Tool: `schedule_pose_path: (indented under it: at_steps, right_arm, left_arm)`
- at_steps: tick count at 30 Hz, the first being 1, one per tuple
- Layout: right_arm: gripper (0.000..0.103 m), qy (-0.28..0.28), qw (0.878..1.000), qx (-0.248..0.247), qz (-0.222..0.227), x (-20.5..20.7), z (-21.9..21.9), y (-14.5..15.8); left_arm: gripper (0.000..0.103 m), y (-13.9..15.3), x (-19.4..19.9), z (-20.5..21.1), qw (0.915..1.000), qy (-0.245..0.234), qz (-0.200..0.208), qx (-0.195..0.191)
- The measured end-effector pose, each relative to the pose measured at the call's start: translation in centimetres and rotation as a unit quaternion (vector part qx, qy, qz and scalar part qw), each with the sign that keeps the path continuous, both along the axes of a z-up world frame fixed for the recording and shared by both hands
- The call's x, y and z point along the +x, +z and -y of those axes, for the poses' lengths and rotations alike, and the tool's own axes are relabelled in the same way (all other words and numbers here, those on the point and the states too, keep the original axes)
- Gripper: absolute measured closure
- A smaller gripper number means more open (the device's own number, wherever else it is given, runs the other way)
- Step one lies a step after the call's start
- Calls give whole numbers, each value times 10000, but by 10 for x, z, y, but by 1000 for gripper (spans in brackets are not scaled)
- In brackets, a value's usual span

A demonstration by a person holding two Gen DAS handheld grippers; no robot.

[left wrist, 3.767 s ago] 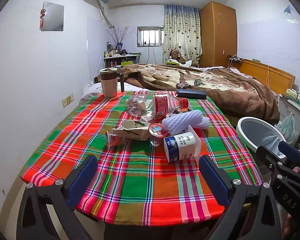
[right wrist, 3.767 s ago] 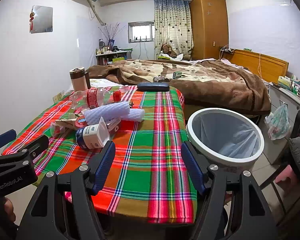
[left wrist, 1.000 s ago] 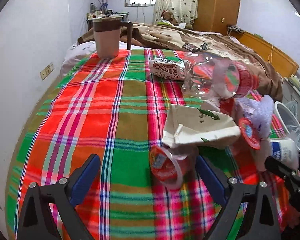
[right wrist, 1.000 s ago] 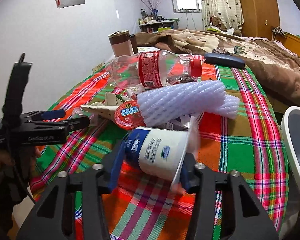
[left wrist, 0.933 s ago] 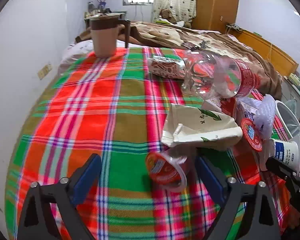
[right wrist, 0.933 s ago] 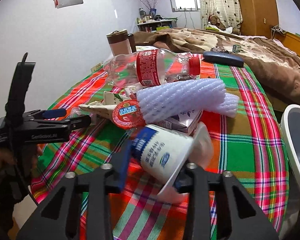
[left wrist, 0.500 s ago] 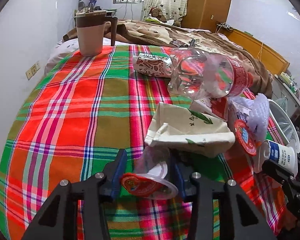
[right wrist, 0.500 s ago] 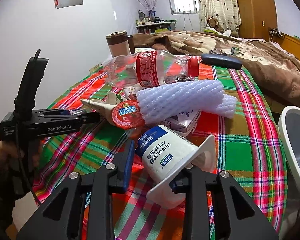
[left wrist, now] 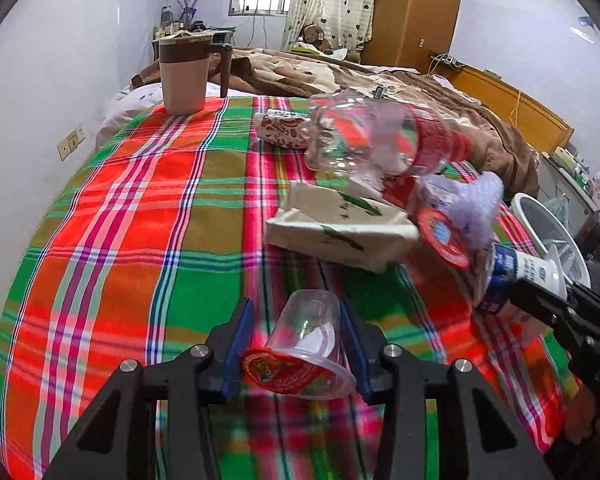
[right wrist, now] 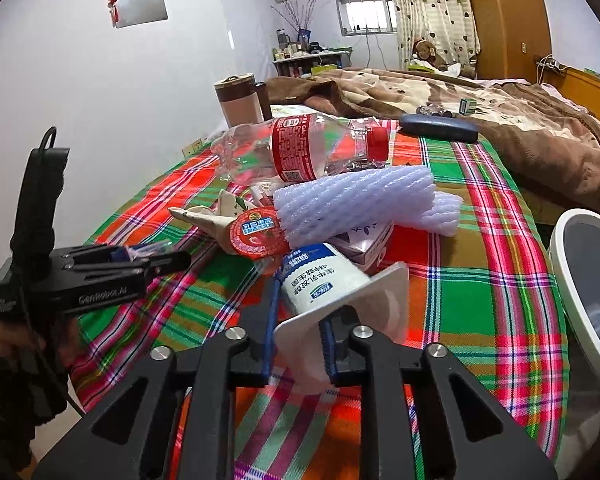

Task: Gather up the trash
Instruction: 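Carry the yogurt cup over the white bin and open the right tool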

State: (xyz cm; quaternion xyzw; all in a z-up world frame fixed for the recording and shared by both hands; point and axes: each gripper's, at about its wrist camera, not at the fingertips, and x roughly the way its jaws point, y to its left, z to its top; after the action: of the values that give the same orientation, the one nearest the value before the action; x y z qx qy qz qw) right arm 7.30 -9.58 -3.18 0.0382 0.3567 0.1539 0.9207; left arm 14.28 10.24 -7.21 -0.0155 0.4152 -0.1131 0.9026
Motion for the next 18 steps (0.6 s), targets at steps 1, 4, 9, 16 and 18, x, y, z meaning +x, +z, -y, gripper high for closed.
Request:
schedule_pose_path:
  at_steps: [1,4,9,16,18]
  right_arm:
    - [86,-8,10000,19,11,-1,1,1]
    - [86,-58,9999,104,67,-5,6,4]
    - [89,-98,9996,203,190,-14,17,11]
    - [89,-239,9986,219,409,-27,35,24]
    - [89,-287,9983,200,474,-31,41,28]
  left_arm:
    - [59,2,-4,2,10000,-12,31,14]
    - [59,9,-14,8,9999,-35,97,3]
    - [59,26,-33,23,9995,-113,288,-21]
    - [59,53,-50,54,9977,-352,576,-62]
    - [59,58,-52,64,9971,-422,628,-49]
